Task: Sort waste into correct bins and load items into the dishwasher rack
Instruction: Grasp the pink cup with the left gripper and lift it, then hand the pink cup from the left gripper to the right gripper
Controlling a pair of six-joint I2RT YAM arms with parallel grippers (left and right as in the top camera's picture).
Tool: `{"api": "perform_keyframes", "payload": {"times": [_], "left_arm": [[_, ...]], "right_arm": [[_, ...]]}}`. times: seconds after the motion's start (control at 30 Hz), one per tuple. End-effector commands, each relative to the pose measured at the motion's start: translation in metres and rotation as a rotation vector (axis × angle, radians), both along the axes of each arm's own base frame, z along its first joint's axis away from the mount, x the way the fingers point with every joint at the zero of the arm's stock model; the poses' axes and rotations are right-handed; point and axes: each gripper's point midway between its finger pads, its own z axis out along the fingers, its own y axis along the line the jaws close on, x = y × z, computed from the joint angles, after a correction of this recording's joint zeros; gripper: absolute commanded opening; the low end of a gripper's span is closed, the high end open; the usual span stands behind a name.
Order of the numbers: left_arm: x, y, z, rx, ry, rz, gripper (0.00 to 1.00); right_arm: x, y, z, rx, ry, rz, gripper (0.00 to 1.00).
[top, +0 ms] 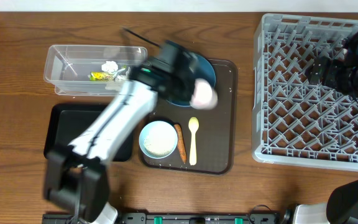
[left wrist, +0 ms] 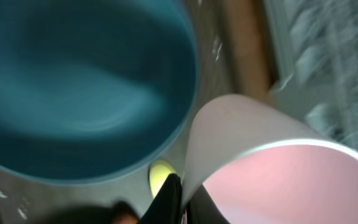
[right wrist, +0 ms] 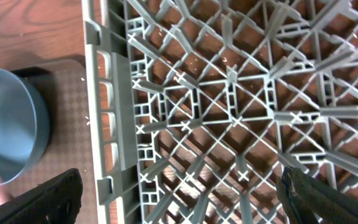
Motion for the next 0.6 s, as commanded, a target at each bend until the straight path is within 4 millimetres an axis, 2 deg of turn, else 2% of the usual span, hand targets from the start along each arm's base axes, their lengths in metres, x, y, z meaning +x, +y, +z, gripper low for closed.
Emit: {"api": "perform_keyframes", "payload": {"times": [0.0, 0.13, 0.23, 0.33, 0.57], "left_arm": [[0.015, 0.006, 0.059, -0.313, -0.002, -0.003, 0.06], [0.022, 0.013, 0.103, -0.648, 0.0, -0.145, 0.06], [0.021, 0.021, 0.12, -0.794, 0.007, -0.242, 0.06], [0.019, 0.024, 0.12, -0.851, 0.038, -0.278, 0.06], [0.01, 0.014, 0.12, -0.881, 0.074, -0.325, 0.06]], "right_arm": [[0.007, 0.033, 0.006, 0.07, -0.071, 0.182, 0.99], [0.012, 0.097, 0.03, 0.253, -0.258, 0.521, 0.99], [0.004, 0.142, 0.05, 0.368, -0.419, 0.775, 0.99], [-0.006, 0.182, 0.063, 0.448, -0.547, 0.97, 0.99], [-0.018, 0.251, 0.077, 0.54, -0.69, 1.222, 0.93]]}}
